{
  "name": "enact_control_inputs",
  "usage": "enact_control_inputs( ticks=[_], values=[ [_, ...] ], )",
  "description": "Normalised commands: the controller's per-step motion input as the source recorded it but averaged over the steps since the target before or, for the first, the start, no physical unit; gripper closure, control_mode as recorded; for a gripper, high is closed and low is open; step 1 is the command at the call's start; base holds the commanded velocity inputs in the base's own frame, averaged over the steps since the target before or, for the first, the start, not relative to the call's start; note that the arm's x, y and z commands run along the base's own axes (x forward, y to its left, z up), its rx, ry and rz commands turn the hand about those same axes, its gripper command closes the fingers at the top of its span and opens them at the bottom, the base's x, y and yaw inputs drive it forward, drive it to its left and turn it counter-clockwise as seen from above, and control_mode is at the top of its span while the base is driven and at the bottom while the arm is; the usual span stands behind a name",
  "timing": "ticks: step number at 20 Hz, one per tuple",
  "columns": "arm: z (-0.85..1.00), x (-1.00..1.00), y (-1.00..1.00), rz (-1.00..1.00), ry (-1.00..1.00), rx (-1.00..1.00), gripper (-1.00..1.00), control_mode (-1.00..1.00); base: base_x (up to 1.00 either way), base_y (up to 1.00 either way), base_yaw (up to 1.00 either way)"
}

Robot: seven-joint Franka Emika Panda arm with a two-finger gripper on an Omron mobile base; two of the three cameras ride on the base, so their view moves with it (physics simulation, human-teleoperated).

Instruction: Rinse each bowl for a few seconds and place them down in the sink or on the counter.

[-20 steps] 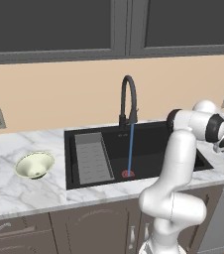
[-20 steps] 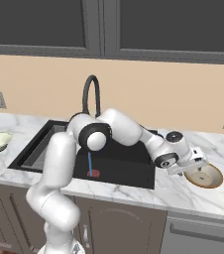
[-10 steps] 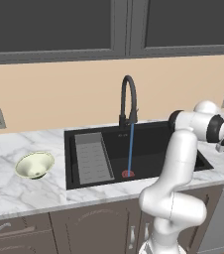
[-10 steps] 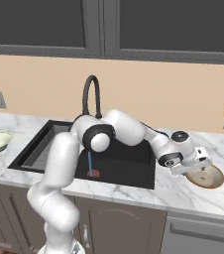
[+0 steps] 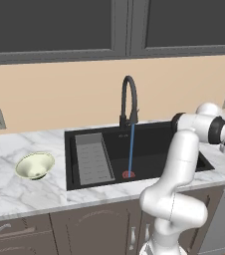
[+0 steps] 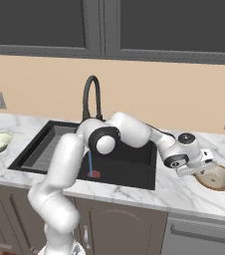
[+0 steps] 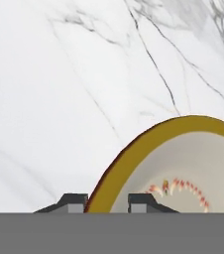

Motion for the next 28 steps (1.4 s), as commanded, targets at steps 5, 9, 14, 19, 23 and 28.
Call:
enact_control_inputs(
  ticks=[5, 9, 14, 19, 23, 28],
  values=[
    [-0.05, -0.12, -0.15, 0.03, 0.02, 0.00, 1.00, -1.00, 0.00, 0.00, 0.00],
    [0.07, -0.31, 0.13, 0.06, -0.07, -0.09, 1.00, -1.00, 0.00, 0.00, 0.00],
    [0.22, -0.35, 0.37, 0.05, -0.15, -0.11, 1.00, -1.00, 0.00, 0.00, 0.00],
    [0.49, -0.24, 0.55, 0.17, -0.05, -0.03, 1.00, -1.00, 0.00, 0.00, 0.00],
    [0.65, -0.15, 0.49, 0.25, 0.02, -0.01, 1.00, -1.00, 0.00, 0.00, 0.00],
    [0.76, -0.20, 0.33, 0.28, 0.16, 0.00, 1.00, -1.00, 0.00, 0.00, 0.00]
  ],
)
